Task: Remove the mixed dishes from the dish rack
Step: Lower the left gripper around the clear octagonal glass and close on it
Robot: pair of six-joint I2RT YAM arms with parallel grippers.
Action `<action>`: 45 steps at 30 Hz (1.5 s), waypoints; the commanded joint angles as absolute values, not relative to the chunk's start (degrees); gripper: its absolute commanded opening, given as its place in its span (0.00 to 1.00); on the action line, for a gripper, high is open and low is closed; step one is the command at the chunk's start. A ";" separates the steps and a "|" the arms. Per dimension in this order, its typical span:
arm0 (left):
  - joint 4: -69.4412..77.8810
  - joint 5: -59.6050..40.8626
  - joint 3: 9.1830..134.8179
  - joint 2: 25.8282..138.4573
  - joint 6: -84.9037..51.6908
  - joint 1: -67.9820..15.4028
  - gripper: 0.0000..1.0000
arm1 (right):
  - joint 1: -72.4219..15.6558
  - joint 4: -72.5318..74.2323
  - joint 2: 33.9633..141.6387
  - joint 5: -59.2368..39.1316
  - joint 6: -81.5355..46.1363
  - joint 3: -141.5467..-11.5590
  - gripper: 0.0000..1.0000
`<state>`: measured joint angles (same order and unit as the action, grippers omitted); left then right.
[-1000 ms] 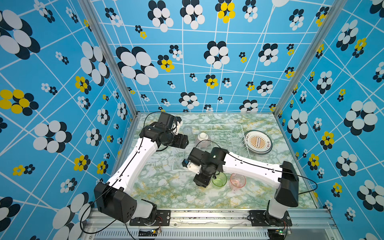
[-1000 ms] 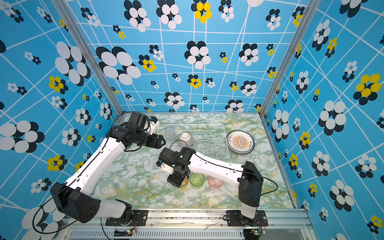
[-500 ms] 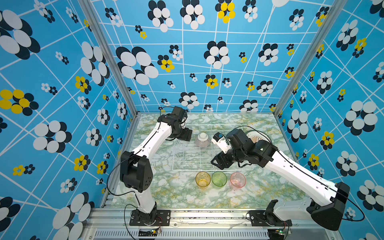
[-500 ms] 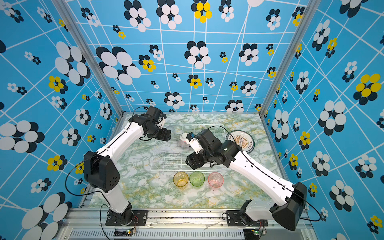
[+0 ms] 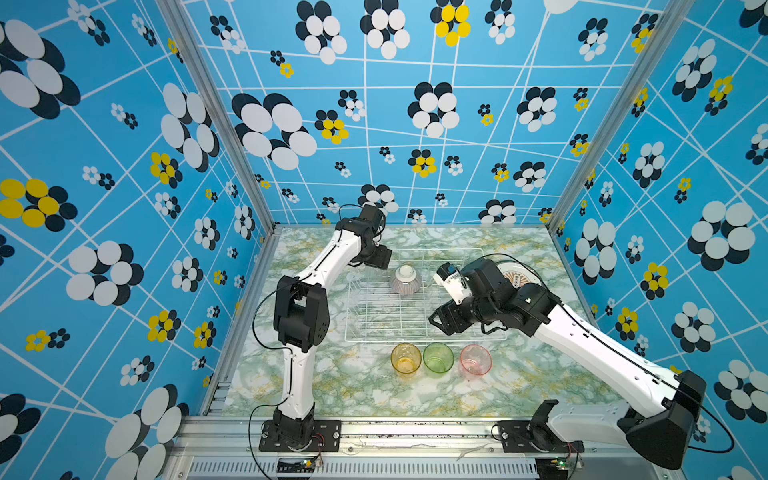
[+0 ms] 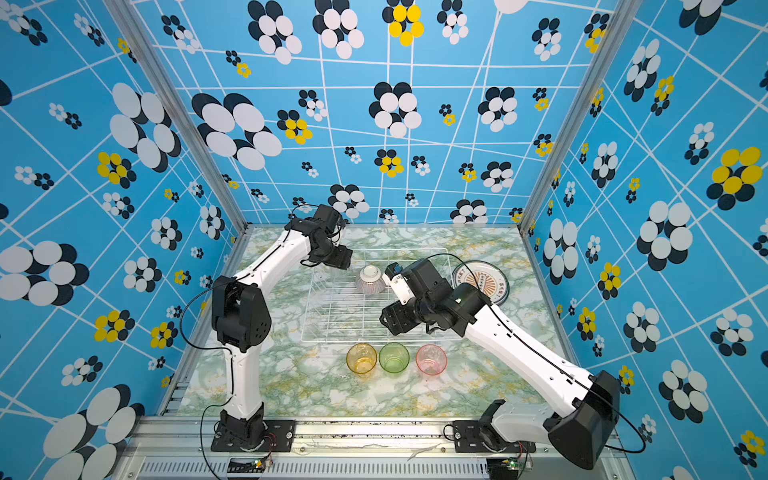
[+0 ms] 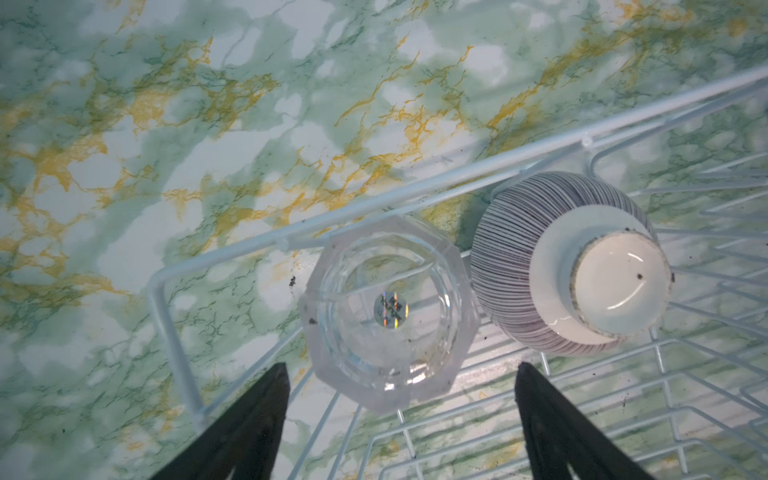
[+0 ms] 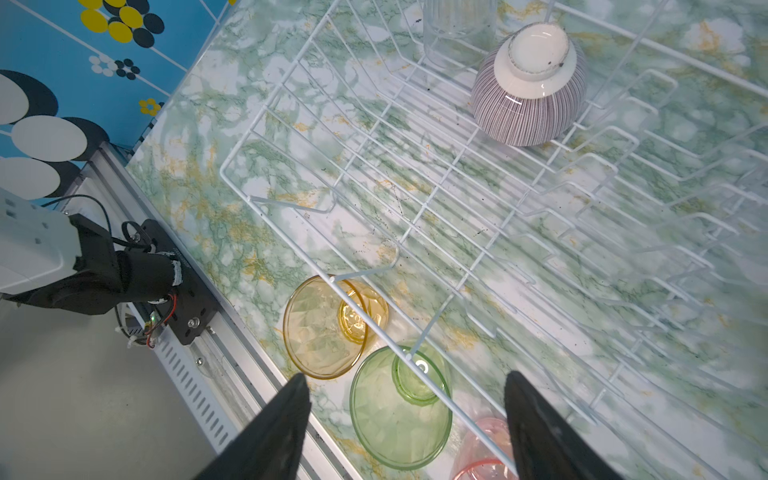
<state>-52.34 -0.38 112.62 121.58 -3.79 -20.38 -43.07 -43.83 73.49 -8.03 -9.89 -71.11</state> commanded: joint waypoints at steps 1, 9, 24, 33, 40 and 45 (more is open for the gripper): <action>-53.52 1.07 115.28 124.24 -3.56 -20.75 0.86 | -42.32 -42.93 72.27 -7.18 -9.28 -70.16 0.76; -53.38 1.60 117.62 127.85 -4.13 -20.70 0.85 | -40.74 -42.31 71.52 -7.30 -8.45 -68.57 0.76; -54.74 0.13 119.19 129.95 -2.21 -20.75 0.54 | -39.42 -41.14 73.45 -8.36 -8.27 -67.53 0.76; -55.32 -3.26 117.14 125.45 -1.79 -20.43 0.51 | -39.29 -39.26 73.58 -9.00 -9.52 -67.26 0.76; -57.99 -6.18 115.03 120.95 -1.41 -19.86 0.50 | -39.29 -35.46 73.55 -13.76 -12.02 -66.06 0.76; -58.79 -9.27 110.89 116.64 -1.38 -19.12 0.50 | -38.79 -27.73 73.87 -22.26 -17.32 -63.23 0.76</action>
<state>-56.73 -6.09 112.71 121.34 -2.09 -19.97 -39.44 -33.74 73.41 -15.59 -13.06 -64.77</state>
